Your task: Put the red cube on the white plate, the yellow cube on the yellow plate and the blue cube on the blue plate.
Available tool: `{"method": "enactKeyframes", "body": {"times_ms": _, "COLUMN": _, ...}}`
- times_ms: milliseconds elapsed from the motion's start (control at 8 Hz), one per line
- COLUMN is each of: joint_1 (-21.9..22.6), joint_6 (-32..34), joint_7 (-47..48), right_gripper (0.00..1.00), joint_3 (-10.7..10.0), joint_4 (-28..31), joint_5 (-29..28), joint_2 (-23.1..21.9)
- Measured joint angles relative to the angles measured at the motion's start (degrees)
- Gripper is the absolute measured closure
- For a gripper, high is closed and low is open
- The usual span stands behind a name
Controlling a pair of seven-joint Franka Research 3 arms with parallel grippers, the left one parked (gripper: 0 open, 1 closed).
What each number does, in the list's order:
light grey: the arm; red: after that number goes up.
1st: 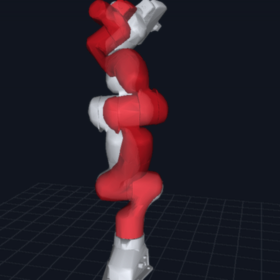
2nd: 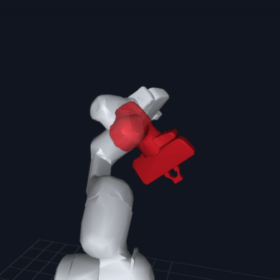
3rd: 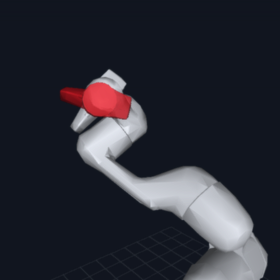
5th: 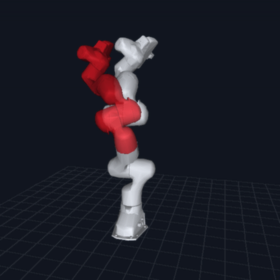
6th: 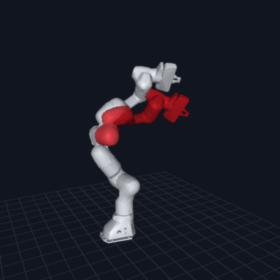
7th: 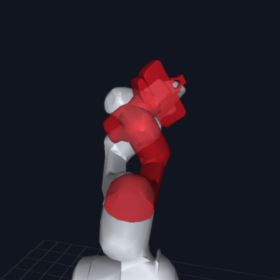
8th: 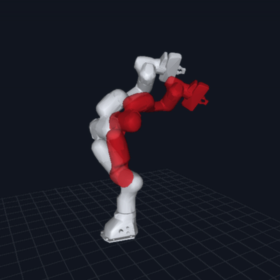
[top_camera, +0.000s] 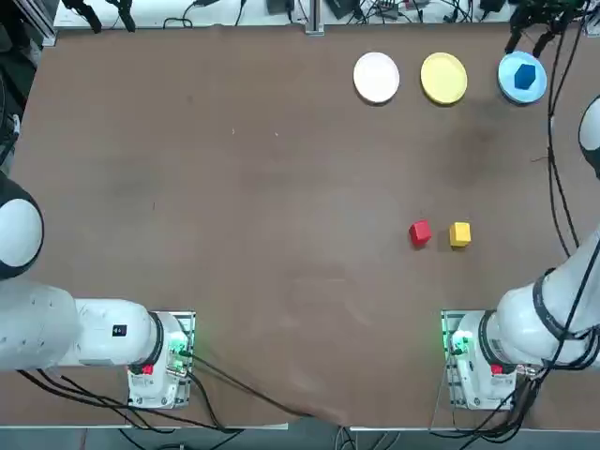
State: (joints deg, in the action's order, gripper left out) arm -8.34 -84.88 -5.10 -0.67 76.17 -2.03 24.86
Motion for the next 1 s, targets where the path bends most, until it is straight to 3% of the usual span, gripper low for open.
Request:
{"method": "enactKeyframes", "body": {"times_ms": 625, "joint_1": 5.1, "joint_6": -12.3, "joint_7": -0.1, "right_gripper": 0.0, "joint_3": 0.6, "joint_4": 40.9, "joint_5": -0.1, "joint_2": -25.6}}
{"method": "enactKeyframes", "body": {"times_ms": 750, "joint_1": 5.3, "joint_6": -13.3, "joint_7": -0.7, "right_gripper": 0.0, "joint_3": 0.6, "joint_4": 47.1, "joint_5": -0.1, "joint_2": -28.0}}
{"method": "enactKeyframes", "body": {"times_ms": 1000, "joint_1": 5.3, "joint_6": -13.6, "joint_7": -1.4, "right_gripper": 0.0, "joint_3": 0.5, "joint_4": 53.8, "joint_5": -0.1, "joint_2": -28.7}}
